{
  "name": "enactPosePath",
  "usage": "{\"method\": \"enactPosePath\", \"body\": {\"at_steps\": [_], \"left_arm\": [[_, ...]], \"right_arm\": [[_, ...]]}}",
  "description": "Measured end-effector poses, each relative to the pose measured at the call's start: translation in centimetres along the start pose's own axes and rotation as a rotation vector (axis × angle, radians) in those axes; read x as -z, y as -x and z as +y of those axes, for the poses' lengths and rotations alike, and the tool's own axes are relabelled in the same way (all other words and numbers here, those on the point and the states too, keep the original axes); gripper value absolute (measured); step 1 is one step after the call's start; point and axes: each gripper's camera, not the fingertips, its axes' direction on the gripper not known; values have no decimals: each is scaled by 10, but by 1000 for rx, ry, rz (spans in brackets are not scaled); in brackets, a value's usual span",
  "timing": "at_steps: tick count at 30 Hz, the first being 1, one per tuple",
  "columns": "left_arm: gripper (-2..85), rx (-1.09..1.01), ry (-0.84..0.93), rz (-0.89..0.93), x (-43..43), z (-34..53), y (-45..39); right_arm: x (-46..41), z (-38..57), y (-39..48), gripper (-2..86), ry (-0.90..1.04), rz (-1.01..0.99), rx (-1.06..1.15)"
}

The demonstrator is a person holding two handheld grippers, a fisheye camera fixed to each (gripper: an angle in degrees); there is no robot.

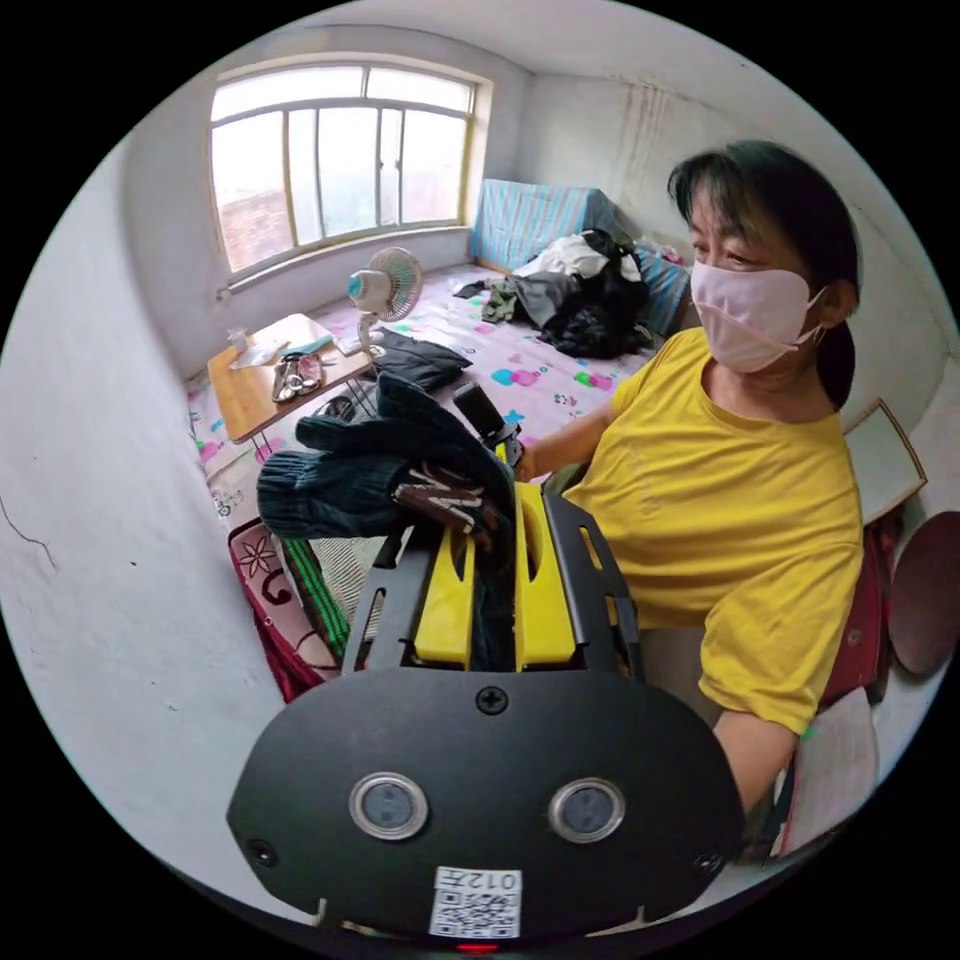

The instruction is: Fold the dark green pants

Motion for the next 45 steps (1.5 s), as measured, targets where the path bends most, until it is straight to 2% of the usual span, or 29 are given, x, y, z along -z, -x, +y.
{"method": "enactPosePath", "body": {"at_steps": [4, 6, 7, 11, 12, 14, 17, 22, 24, 26, 28, 30, 33, 36, 45], "left_arm": [[100, -169, 49, 91, 13, -35, 53], [101, -193, 89, 183, 0, -65, 113], [102, -163, 105, 205, -8, -71, 134], [107, 392, 240, 399, -128, -62, 321], [107, 529, 281, 405, -161, -46, 358], [105, 628, 275, 415, -186, -31, 390], [101, 637, 154, 433, -162, -19, 413], [102, 637, -22, 155, -44, 13, 394], [107, 708, -115, 53, 4, 53, 356], [113, 792, -152, 32, 19, 92, 326], [120, 877, -192, 85, 18, 135, 299], [133, 1024, -315, 238, 3, 193, 270], [145, 1194, -479, 365, -19, 250, 249], [151, 1264, -589, 381, -25, 272, 243], [149, 1308, -596, 347, -18, 282, 265]], "right_arm": [[13, -2, 8, 61, -98, 237, 33], [31, 1, -9, 60, -173, 342, -53], [48, 6, -31, 59, -234, 414, -164], [112, 37, -146, 42, -367, 462, -636], [118, 40, -159, 37, -371, 467, -676], [136, 50, -193, 24, -433, 458, -787], [148, 50, -213, 23, -454, 407, -819], [161, 51, -230, 28, -460, 365, -847], [166, 49, -235, 35, -439, 373, -847], [175, 47, -247, 47, -438, 338, -877], [180, 47, -256, 57, -436, 303, -888], [186, 50, -261, 69, -455, 269, -898], [195, 54, -267, 87, -481, 212, -895], [201, 53, -273, 92, -472, 201, -898], [221, 56, -284, 83, -432, 205, -909]]}}
